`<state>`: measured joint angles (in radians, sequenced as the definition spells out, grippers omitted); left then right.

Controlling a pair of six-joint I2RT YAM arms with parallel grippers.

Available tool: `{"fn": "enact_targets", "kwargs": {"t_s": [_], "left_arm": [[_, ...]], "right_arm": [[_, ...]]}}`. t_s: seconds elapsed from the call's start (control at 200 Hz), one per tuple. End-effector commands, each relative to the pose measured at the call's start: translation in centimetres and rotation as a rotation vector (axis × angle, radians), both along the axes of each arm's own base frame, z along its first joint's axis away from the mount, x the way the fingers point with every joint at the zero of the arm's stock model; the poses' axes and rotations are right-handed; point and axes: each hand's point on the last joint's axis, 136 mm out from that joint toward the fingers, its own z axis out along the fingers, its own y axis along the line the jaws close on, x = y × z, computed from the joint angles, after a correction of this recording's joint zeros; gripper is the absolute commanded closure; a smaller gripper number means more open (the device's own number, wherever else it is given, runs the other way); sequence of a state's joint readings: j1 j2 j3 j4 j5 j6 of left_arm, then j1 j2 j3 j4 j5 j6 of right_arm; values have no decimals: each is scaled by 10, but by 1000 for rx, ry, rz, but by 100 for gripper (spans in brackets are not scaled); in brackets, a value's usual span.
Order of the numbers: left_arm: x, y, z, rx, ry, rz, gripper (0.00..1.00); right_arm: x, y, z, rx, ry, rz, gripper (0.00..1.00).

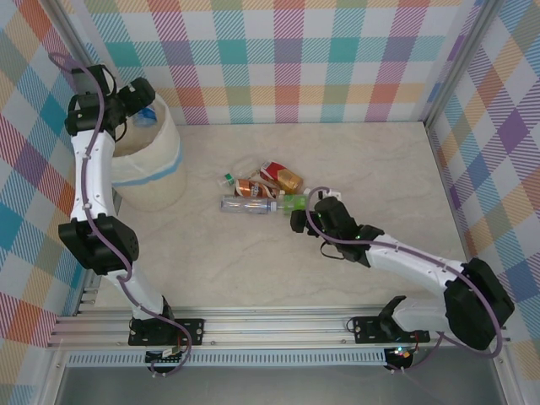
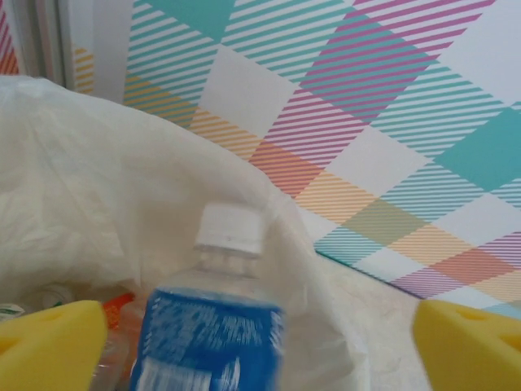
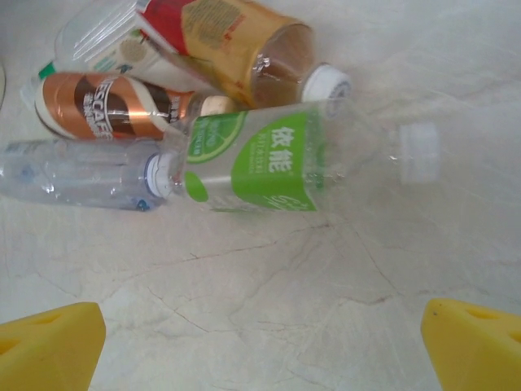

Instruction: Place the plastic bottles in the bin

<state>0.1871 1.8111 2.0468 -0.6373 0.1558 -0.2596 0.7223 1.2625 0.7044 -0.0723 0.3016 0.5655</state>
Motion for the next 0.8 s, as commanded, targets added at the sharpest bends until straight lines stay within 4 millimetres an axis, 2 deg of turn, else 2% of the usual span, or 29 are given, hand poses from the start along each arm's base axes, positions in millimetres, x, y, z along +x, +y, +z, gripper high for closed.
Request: {"fn": "enact_targets", "kwargs": {"t_s": [0.0,0.165,0.24,0.33,0.48,0.635,0.795], "left_arm": [[-10,-20,16,36,-9,-42,0],[-15,-36,29,17,-41,-94,0],[-20,-48,40,0,-68,-133,0],[-26,-63,54,-37,-108,-181,0],[-36,-71,73,-137,-170,-182,0],[-51,-96,72,-246,-203,-251,0],[-72,-136,55,-285,-165,-353,0]], "right_arm": [[13,23,23,-82,-61,230,0],[28,33,19,-177,-56,467,0],[27,39,14,-213,-35,607,0],[32,34,5,-312,-54,722,0],[38,20,-1,-312,-32,828,0],[33,3,-12,-325,11,957,0],[42,-19,-28,-413,50,1027,0]]}}
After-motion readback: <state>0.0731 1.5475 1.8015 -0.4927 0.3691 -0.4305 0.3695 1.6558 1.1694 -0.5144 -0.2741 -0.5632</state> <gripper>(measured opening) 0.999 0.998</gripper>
